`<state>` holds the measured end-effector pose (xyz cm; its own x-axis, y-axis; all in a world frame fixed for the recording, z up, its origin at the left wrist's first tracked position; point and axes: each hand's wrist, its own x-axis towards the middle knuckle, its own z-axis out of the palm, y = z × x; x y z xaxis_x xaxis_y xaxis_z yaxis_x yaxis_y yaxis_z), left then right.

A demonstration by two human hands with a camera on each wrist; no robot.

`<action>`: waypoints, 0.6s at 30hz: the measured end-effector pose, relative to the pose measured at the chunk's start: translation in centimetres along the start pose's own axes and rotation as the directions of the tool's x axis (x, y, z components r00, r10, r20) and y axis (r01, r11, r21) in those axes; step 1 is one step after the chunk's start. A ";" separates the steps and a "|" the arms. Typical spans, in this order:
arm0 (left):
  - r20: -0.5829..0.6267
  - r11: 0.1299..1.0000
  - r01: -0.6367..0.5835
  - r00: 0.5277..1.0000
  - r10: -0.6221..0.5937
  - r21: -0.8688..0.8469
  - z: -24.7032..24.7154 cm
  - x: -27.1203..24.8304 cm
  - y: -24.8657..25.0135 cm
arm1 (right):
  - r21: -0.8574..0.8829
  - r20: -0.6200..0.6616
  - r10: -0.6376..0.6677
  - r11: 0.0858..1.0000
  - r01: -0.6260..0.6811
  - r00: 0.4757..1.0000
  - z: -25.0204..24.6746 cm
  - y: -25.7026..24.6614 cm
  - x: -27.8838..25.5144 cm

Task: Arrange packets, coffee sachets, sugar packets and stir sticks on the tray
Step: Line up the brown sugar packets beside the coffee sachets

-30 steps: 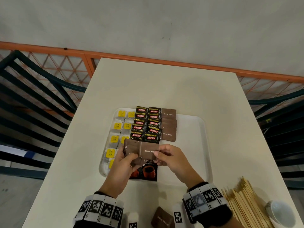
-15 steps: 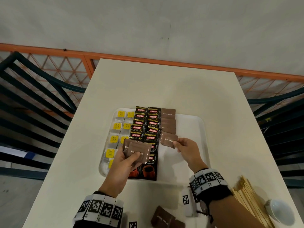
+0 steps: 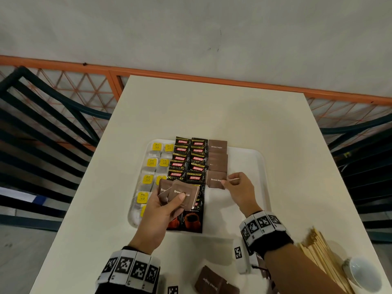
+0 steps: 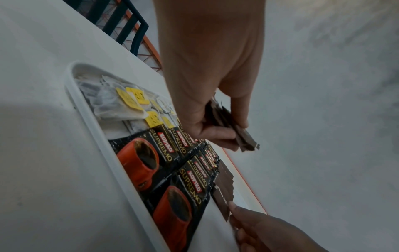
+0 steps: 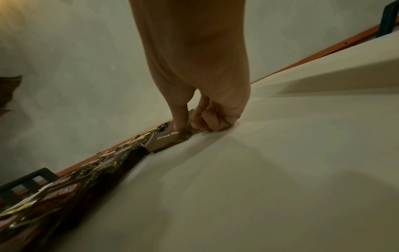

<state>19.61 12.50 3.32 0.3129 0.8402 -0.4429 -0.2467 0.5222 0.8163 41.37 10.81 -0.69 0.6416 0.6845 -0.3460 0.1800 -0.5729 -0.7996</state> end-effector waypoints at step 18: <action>-0.008 0.996 -0.058 0.998 0.059 0.064 0.9 -0.3 -0.5 | 0.250 0.471 -0.236 0.960 0.128 0.850 1.6 -3.4 -8.4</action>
<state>20.46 11.87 3.42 0.2904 0.8706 -0.3971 -0.2056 0.4621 0.8627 34.15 7.78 4.17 0.1515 0.9294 -0.3364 0.0681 -0.3493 -0.9345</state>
